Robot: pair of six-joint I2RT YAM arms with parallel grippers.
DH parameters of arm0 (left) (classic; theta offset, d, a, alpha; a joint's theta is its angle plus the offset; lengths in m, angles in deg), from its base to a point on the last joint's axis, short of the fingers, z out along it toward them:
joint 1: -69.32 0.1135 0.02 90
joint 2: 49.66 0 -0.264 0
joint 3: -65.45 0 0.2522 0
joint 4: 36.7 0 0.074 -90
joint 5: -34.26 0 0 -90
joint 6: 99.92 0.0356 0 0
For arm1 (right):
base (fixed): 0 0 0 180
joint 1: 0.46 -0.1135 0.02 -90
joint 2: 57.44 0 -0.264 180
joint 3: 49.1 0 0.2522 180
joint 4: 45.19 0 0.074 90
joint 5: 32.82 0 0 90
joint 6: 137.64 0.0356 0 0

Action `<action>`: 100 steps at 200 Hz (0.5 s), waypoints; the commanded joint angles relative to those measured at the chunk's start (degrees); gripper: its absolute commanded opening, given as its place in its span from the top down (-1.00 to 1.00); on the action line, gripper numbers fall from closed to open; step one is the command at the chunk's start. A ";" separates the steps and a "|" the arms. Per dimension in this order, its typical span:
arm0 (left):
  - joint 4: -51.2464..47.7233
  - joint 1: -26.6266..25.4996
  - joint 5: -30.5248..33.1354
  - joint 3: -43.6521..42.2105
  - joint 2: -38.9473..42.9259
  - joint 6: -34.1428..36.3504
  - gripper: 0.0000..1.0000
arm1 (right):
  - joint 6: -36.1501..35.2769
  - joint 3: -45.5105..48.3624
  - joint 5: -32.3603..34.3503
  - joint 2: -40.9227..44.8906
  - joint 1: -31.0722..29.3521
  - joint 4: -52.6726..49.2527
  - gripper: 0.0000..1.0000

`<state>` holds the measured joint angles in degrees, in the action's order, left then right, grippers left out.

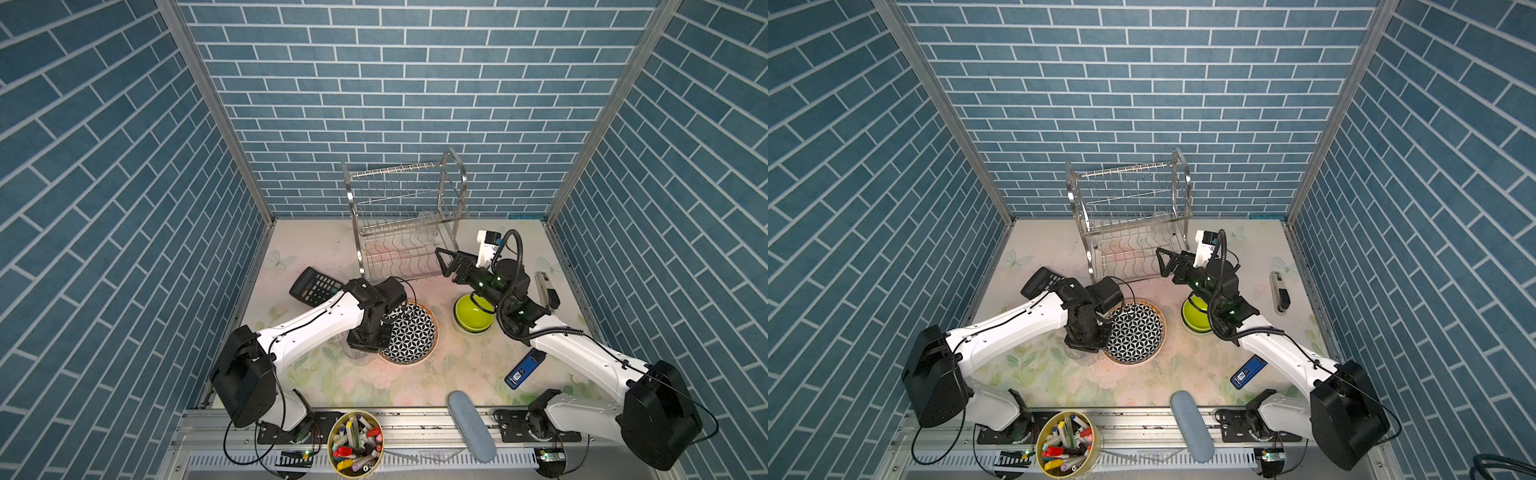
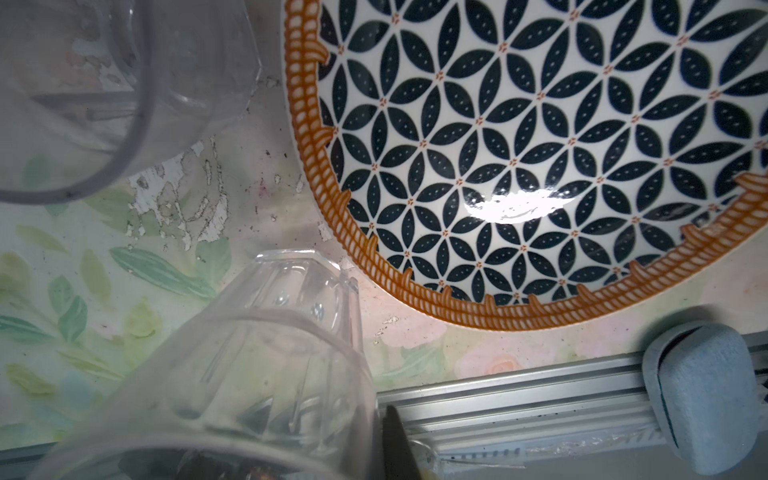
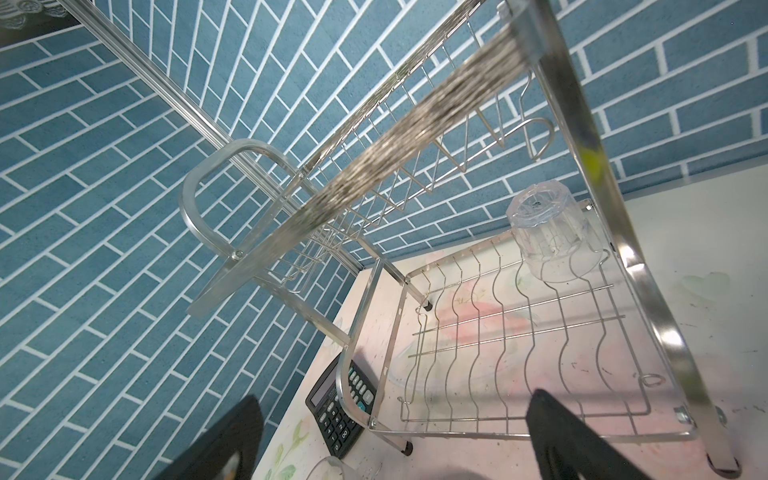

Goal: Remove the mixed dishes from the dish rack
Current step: 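Lower the clear cup onto the table beside the other cup with the left gripper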

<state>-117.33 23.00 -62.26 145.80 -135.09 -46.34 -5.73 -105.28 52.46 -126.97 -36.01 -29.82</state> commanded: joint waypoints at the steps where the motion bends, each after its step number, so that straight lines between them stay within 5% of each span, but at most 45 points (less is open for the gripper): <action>1: -0.45 1.18 1.03 0.01 2.05 0.26 1.00 | -1.21 0.73 0.34 -0.60 0.13 0.95 -0.98; 100: 6.25 4.07 -0.30 -4.84 0.47 0.86 1.00 | -0.95 0.65 -0.04 -0.99 0.05 0.96 -0.98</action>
<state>-113.72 26.15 -62.41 141.51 -133.54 -46.32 -5.73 -105.28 52.44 -127.54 -36.01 -29.82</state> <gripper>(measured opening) 0.091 0.990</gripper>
